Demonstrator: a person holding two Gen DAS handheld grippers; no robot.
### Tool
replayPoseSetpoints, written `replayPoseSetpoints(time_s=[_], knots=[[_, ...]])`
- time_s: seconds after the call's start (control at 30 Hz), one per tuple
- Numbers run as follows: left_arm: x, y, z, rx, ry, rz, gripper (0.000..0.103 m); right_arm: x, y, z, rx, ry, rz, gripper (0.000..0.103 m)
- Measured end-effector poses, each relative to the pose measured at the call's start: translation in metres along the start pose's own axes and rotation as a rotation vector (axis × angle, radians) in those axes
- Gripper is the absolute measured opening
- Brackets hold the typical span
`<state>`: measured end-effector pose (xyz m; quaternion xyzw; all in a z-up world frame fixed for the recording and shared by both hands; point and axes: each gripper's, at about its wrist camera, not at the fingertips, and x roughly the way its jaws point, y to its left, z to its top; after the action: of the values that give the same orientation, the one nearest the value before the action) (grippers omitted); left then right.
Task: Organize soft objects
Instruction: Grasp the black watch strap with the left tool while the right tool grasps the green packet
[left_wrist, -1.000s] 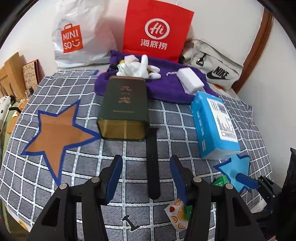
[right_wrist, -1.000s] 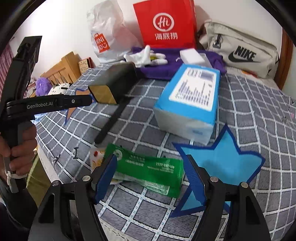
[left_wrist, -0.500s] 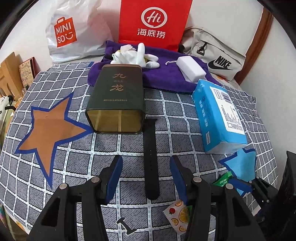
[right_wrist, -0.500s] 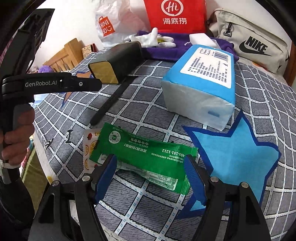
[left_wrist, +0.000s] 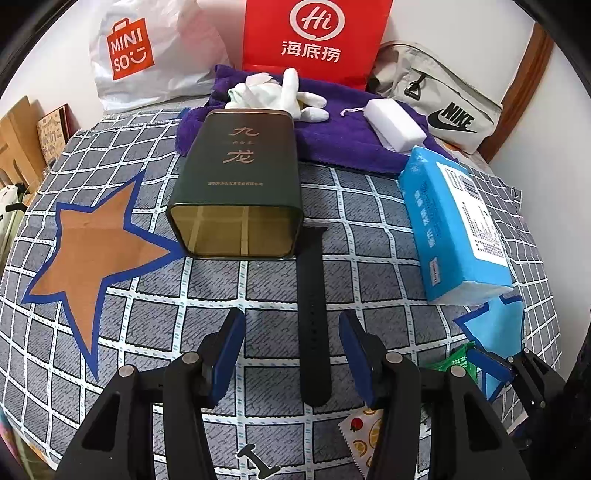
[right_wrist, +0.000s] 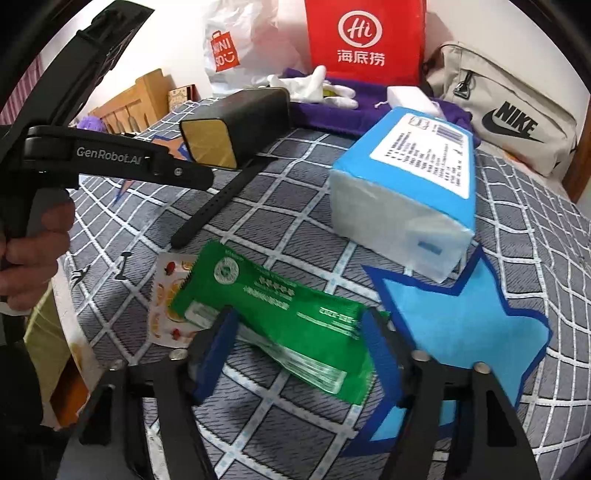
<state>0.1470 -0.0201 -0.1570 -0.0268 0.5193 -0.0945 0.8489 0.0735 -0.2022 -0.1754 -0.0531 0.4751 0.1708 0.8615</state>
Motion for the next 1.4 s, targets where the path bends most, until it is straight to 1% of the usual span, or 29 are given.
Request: replayPoseSetpoints(time_s=[0.03,0.1,0.13,0.23,0.27,0.3,0.33,0.37,0.4,0.5,0.57,0.63,0.7,0.8,0.87,0.93,0.97,1.0,1.03,1.07,1.13,1.2,1.3,1.4], knots=[[0.000,0.001,0.000,-0.003,0.000,0.000,0.051,-0.002,-0.005,0.001,0.012,0.005,-0.010,0.051],[0.000,0.003,0.001,-0.007,-0.001,-0.002,0.051,-0.005,-0.014,0.000,0.042,0.026,-0.012,0.029],[0.000,0.004,0.001,-0.008,-0.003,-0.003,0.051,-0.007,-0.019,-0.001,0.044,0.039,0.000,0.027],[0.000,0.008,0.001,-0.013,-0.005,-0.009,0.051,-0.013,-0.020,-0.005,0.003,0.054,0.035,0.028],[0.000,0.009,0.001,-0.015,-0.005,-0.009,0.051,-0.015,-0.020,-0.006,-0.012,0.046,0.033,0.032],[0.000,0.010,0.001,-0.017,-0.005,-0.010,0.051,-0.017,-0.019,-0.005,-0.028,0.033,0.030,0.044],[0.000,0.011,0.000,-0.019,-0.004,-0.013,0.051,-0.019,-0.017,-0.003,-0.050,0.014,0.024,0.051],[0.001,0.012,0.001,-0.020,-0.004,-0.015,0.051,-0.021,-0.015,-0.002,-0.067,0.000,0.025,0.062],[0.001,0.012,0.000,-0.021,-0.003,-0.016,0.051,-0.022,-0.012,0.001,-0.094,-0.014,0.030,0.065],[0.001,0.014,0.000,-0.025,-0.003,-0.018,0.051,-0.021,0.000,0.005,-0.188,-0.026,0.056,0.067],[-0.001,0.017,0.001,-0.027,-0.007,-0.022,0.051,-0.016,0.007,0.007,-0.264,-0.010,0.067,0.072],[-0.002,0.020,0.001,-0.033,-0.009,-0.027,0.051,-0.010,0.013,0.006,-0.354,0.017,0.065,0.072],[-0.002,0.022,0.001,-0.037,-0.010,-0.033,0.051,-0.007,0.015,0.004,-0.413,0.034,0.056,0.072],[0.001,0.024,0.002,-0.042,-0.006,-0.035,0.051,0.004,0.016,0.008,-0.464,0.051,0.014,0.073],[0.004,0.023,0.002,-0.042,0.000,-0.035,0.051,0.014,0.019,0.012,-0.482,0.053,0.014,0.073],[0.007,0.022,0.002,-0.035,0.007,-0.034,0.051,0.016,0.021,0.014,-0.476,0.027,0.033,0.073],[0.008,0.021,0.002,-0.032,0.008,-0.034,0.051,0.018,0.020,0.014,-0.460,0.025,0.048,0.071],[0.009,0.020,0.002,-0.030,0.010,-0.034,0.051,0.018,0.018,0.015,-0.436,0.030,0.070,0.060],[0.011,0.019,0.002,-0.027,0.015,-0.032,0.051,0.018,0.012,0.015,-0.382,0.038,0.097,0.056],[0.011,0.019,0.002,-0.024,0.017,-0.031,0.051,0.016,0.009,0.014,-0.344,0.037,0.088,0.052],[0.015,0.017,0.002,-0.017,0.022,-0.029,0.051,0.010,0.002,0.006,-0.282,0.035,0.053,0.048],[0.019,0.015,0.002,-0.013,0.027,-0.032,0.051,0.002,-0.007,-0.001,-0.214,0.041,0.039,0.039],[0.024,0.007,0.002,0.015,0.019,-0.003,0.051,-0.011,-0.025,-0.011,-0.089,0.033,0.056,0.038],[0.027,-0.004,0.001,0.059,0.008,0.063,0.051,-0.017,-0.043,-0.016,0.007,0.019,0.011,0.037]])
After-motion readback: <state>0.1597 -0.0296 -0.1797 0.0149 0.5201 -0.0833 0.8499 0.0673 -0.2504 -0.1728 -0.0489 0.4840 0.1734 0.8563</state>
